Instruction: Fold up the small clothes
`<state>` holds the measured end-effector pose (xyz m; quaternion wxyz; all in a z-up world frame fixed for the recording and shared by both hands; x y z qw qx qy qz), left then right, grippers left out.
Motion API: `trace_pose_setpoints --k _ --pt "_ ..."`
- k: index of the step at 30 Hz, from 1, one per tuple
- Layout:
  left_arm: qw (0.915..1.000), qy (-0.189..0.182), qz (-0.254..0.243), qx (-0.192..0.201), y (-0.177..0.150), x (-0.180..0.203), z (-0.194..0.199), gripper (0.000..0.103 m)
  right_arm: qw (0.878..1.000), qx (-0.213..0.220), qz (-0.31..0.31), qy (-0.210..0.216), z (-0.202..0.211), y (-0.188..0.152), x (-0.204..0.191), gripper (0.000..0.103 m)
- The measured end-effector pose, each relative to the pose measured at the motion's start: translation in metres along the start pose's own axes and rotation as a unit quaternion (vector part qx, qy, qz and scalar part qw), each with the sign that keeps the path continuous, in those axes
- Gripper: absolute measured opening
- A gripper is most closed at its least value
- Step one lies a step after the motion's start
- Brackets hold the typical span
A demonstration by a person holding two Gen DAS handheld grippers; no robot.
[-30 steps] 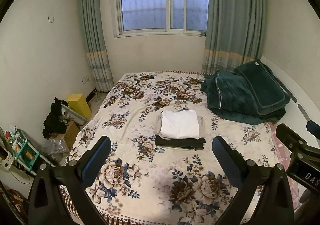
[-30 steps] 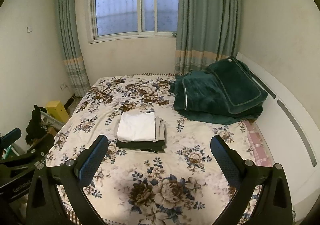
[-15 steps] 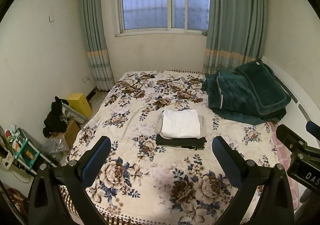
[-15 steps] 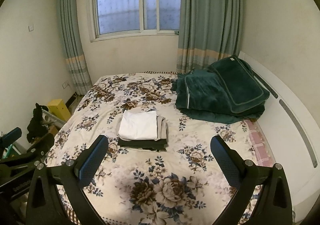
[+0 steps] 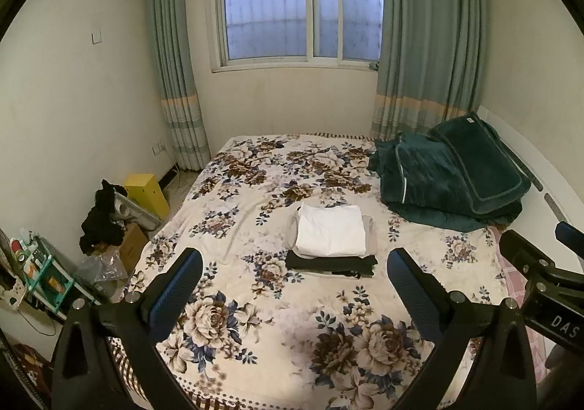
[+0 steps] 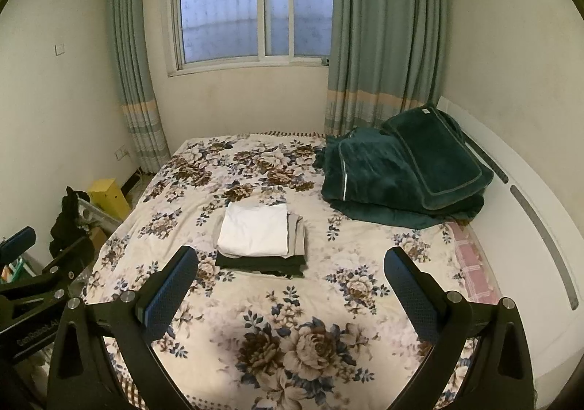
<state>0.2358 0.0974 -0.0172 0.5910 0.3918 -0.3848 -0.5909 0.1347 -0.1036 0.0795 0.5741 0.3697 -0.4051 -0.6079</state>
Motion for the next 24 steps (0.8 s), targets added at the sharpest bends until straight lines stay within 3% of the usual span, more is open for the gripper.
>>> trace_pose_setpoints --k 24 --pt "1.0000 0.007 -0.001 0.003 0.0072 0.0052 0.0065 0.103 1.000 0.000 0.004 0.004 -0.0032 0.0034 -0.0026 0.103"
Point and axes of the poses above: each gripper's, at about its wrist camera, not at the fingertips, and z roughly against the way its jaws point, x to its right, y to its top, the point moved 4 cm from there along -z, roughly the way its jaws point, and after that the axes turned 14 degrees about x, right-handed, at the moved point
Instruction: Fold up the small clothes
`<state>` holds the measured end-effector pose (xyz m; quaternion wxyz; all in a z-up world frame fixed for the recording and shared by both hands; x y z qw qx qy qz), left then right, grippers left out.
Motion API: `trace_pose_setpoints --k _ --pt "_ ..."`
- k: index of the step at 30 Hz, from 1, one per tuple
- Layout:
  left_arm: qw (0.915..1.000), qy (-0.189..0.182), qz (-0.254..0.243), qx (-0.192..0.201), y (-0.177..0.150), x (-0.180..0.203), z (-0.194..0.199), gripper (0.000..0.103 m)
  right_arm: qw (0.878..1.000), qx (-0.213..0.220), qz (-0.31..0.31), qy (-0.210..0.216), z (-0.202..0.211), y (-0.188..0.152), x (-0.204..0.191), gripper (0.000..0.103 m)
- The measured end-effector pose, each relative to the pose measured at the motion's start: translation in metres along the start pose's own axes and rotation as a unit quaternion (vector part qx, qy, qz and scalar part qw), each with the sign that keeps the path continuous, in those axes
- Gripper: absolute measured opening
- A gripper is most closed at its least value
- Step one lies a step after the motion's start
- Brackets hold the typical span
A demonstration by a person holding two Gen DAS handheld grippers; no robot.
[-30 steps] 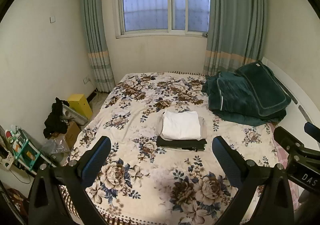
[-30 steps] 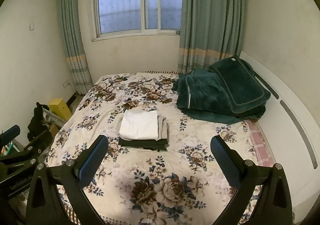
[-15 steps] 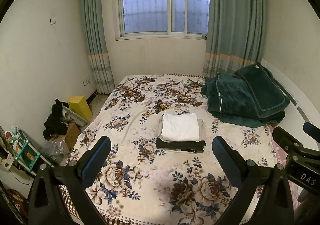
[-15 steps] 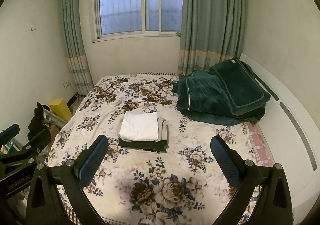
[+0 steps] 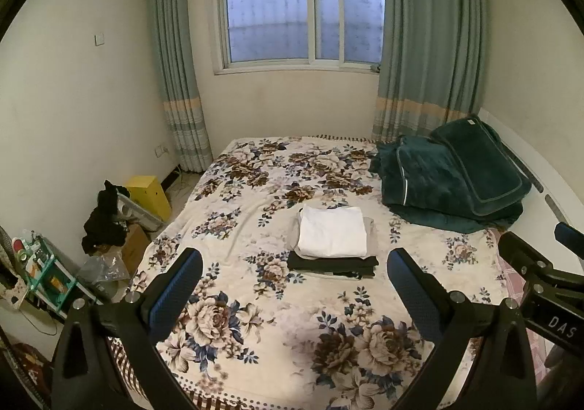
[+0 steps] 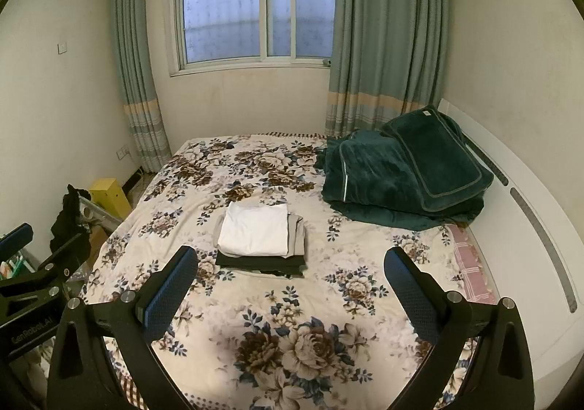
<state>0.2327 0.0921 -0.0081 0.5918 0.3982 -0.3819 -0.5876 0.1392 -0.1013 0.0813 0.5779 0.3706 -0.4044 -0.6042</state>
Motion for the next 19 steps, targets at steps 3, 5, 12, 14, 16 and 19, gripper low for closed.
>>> trace_pose_setpoints --k 3,5,12,14,16,19 --pt "1.0000 0.002 0.000 0.000 -0.0021 -0.0008 0.0011 0.103 1.000 0.000 0.000 -0.001 0.0000 -0.0003 -0.0004 0.103" --pt "1.0000 0.002 0.001 0.000 -0.0029 -0.0007 0.0028 0.103 1.000 0.000 0.000 -0.001 0.0005 -0.0002 -0.0003 0.103" --pt "1.0000 0.001 0.002 0.002 -0.0034 -0.0022 0.0036 0.103 1.000 0.002 0.001 -0.001 0.0010 -0.0001 -0.0018 0.103" --pt "1.0000 0.001 0.001 0.002 -0.0031 -0.0021 0.0037 0.103 1.000 0.001 0.001 0.001 0.0004 -0.0002 -0.0020 0.103" --pt "1.0000 0.002 0.000 0.003 -0.0027 -0.0028 0.0045 0.103 1.000 0.001 0.000 0.000 0.0008 -0.0003 -0.0020 0.103" --pt "1.0000 0.000 0.001 0.006 -0.0009 -0.0057 0.0067 0.103 1.000 0.001 0.000 0.000 0.0005 -0.0006 -0.0021 0.103"
Point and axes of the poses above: each gripper's, at about its wrist camera, not at the fingertips, and z roughly against the way its jaws point, x to its right, y to its top, the point moved 4 cm from there along -z, roughly the way its jaws point, and after that the axes turned 14 degrees about x, right-handed, at the moved point
